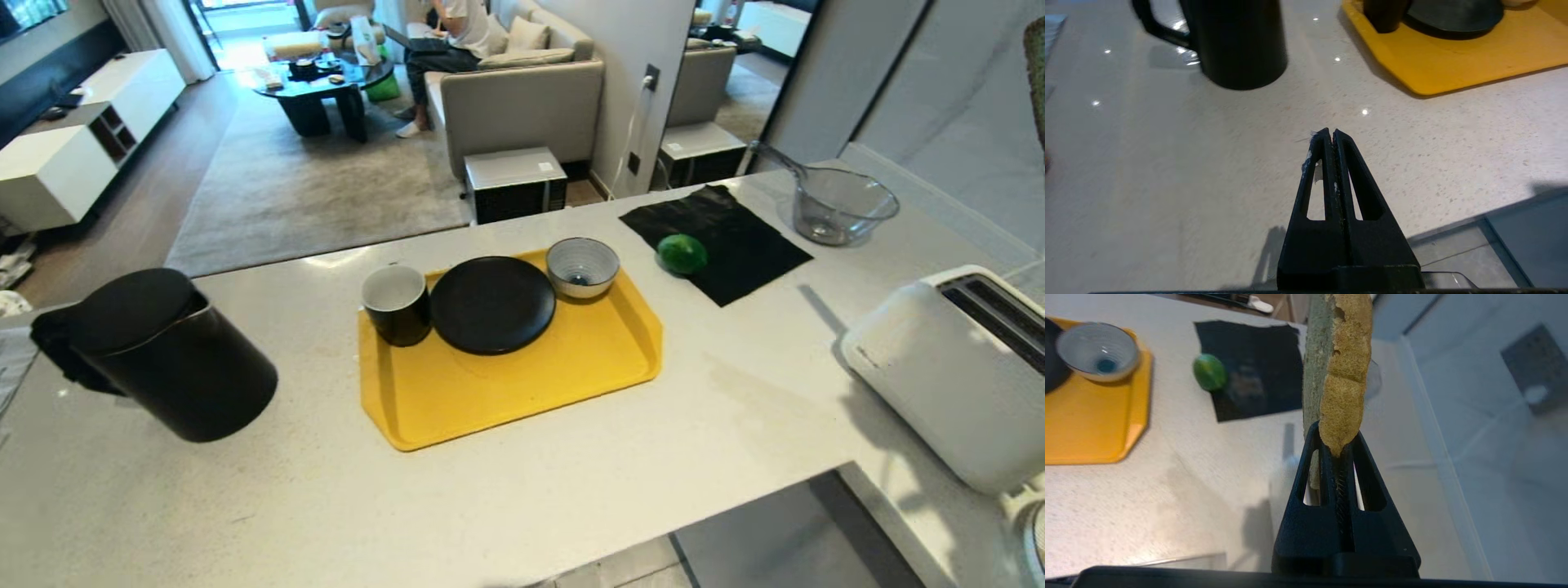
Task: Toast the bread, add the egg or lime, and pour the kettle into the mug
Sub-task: Put the bread slices in the toaster
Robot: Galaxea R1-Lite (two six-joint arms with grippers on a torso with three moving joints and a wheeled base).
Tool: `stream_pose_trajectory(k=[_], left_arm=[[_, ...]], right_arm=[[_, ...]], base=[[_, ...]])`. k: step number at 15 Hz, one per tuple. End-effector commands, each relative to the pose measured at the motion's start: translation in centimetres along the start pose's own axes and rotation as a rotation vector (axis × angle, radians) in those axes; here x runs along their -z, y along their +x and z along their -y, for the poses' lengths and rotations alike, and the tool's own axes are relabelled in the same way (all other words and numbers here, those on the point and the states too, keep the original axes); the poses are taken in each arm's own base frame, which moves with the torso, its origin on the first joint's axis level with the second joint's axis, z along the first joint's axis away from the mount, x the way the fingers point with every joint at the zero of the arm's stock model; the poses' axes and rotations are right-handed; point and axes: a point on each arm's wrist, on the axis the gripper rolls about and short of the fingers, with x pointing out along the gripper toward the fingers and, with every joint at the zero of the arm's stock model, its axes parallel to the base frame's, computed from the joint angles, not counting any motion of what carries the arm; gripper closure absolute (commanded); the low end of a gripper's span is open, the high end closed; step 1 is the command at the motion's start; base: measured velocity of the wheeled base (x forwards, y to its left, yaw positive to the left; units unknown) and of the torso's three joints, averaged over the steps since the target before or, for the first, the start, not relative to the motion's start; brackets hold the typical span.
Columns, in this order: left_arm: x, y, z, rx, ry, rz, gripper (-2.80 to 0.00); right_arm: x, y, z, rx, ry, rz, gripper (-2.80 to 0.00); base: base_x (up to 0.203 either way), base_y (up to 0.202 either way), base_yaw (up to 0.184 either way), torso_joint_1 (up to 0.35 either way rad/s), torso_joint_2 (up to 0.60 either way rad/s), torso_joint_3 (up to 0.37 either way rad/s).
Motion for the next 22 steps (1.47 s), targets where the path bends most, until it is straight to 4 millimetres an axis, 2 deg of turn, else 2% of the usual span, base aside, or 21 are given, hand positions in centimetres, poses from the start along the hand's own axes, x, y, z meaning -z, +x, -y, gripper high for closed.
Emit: stream_pose_trajectory(k=[1,6,22], left_arm=[[0.47,0.1,-0.01,-0.001,-0.001,-0.015,0.0],[0.47,0.1,-0.01,-0.001,-0.001,-0.015,0.0],[0.47,0.1,-0.01,-0.001,-0.001,-0.015,0.0]], right_arm=[[-0.01,-0.09,-0.02,-0.002,-0.002,0.001,0.0],[0.15,0.01,-0.06,-0.006,-0.002,-0.005,0.0],[0.36,-0.14,-0.09,0.001,-0.001,-0.013,0.0]], base=[[0.003,0.01,-0.17,0.002,0.0,0.002],[0.0,0.006,-0.149,0.003,0.0,0.002],[0.0,0.0,0.0,0.0,0.0,0.0]])
